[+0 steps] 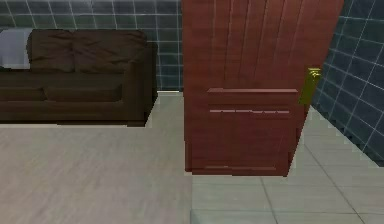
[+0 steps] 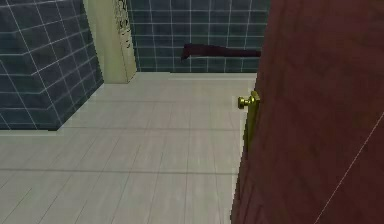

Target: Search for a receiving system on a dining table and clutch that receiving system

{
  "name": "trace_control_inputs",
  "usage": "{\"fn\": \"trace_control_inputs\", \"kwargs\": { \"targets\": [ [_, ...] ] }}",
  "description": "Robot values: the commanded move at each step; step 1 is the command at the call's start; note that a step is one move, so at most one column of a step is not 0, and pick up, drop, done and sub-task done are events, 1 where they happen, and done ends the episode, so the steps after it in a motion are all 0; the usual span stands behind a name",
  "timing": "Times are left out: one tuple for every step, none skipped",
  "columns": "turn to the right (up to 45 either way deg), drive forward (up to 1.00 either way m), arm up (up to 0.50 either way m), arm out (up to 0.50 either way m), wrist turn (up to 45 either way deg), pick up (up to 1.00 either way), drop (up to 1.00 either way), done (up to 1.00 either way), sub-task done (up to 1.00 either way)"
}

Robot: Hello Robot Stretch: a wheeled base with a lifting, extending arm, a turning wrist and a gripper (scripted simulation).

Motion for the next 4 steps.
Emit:
{"fn": "trace_control_inputs", "kwargs": {
  "targets": [
    [0.0,0.3,0.0,0.0,0.0,0.0,0.0,0.0,0.0],
    [-45.0,0.0,0.0,0.0,0.0,0.0,0.0,0.0,0.0],
    [-36.0,0.0,0.0,0.0,0.0,0.0,0.0,0.0,0.0],
    [0.0,0.3,0.0,0.0,0.0,0.0,0.0,0.0,0.0]
  ]
}}
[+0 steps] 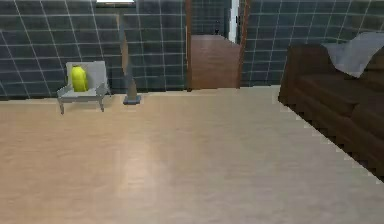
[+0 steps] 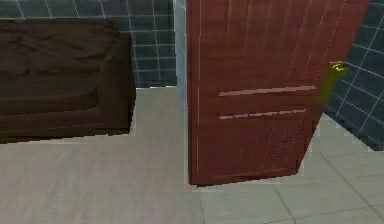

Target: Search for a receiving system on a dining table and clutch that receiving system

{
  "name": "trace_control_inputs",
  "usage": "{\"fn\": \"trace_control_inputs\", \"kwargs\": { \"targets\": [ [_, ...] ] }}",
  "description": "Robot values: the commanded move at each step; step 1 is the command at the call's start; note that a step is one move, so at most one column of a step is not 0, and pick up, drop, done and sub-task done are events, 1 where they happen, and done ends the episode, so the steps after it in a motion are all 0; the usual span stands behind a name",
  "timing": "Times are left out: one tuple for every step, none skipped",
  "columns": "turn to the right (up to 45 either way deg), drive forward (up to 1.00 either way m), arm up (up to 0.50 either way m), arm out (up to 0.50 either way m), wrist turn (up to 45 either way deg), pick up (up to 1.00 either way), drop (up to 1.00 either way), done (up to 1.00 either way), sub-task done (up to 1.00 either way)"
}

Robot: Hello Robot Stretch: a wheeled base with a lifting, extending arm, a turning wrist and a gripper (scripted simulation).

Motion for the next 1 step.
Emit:
{"fn": "trace_control_inputs", "kwargs": {
  "targets": [
    [-45.0,0.0,0.0,0.0,0.0,0.0,0.0,0.0,0.0]
  ]
}}
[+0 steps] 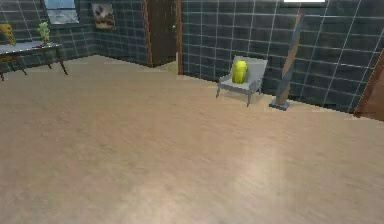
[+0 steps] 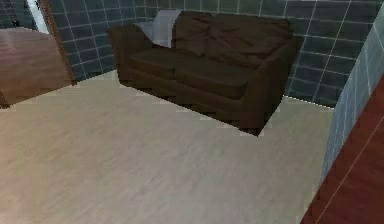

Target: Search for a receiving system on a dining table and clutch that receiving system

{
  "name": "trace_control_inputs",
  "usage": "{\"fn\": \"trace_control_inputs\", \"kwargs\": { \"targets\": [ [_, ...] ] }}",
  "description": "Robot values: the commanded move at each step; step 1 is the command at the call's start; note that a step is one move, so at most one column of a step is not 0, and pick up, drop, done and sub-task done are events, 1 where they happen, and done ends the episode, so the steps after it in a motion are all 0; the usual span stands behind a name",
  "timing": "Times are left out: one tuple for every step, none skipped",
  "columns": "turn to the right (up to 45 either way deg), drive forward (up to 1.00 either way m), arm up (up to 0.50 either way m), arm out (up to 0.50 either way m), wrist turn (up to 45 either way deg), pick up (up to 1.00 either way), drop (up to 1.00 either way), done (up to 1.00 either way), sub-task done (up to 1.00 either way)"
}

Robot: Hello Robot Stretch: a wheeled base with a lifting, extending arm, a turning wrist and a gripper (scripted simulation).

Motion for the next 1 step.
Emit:
{"fn": "trace_control_inputs", "kwargs": {
  "targets": [
    [-6.0,0.0,0.0,0.0,0.0,0.0,0.0,0.0,0.0]
  ]
}}
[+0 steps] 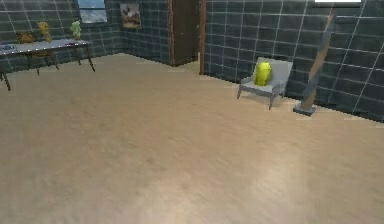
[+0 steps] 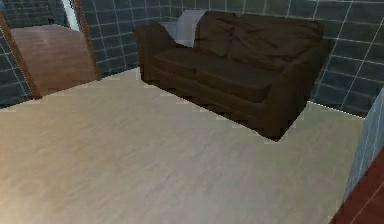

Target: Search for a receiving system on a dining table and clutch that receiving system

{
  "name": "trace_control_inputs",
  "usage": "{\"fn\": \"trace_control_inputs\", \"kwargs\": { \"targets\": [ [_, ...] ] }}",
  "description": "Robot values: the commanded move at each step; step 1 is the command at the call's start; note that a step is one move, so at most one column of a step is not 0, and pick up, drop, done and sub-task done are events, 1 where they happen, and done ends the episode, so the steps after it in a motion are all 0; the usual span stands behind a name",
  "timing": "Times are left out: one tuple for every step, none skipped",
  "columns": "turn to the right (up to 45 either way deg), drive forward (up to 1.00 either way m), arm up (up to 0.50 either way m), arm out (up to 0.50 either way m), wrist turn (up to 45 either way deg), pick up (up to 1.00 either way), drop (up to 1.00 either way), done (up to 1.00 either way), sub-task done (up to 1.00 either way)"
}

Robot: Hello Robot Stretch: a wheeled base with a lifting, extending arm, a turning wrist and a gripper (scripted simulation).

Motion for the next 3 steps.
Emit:
{"fn": "trace_control_inputs", "kwargs": {
  "targets": [
    [0.0,0.5,0.0,0.0,0.0,0.0,0.0,0.0,0.0],
    [-42.0,0.0,0.0,0.0,0.0,0.0,0.0,0.0,0.0],
    [0.0,1.0,0.0,0.0,0.0,0.0,0.0,0.0,0.0]
  ]
}}
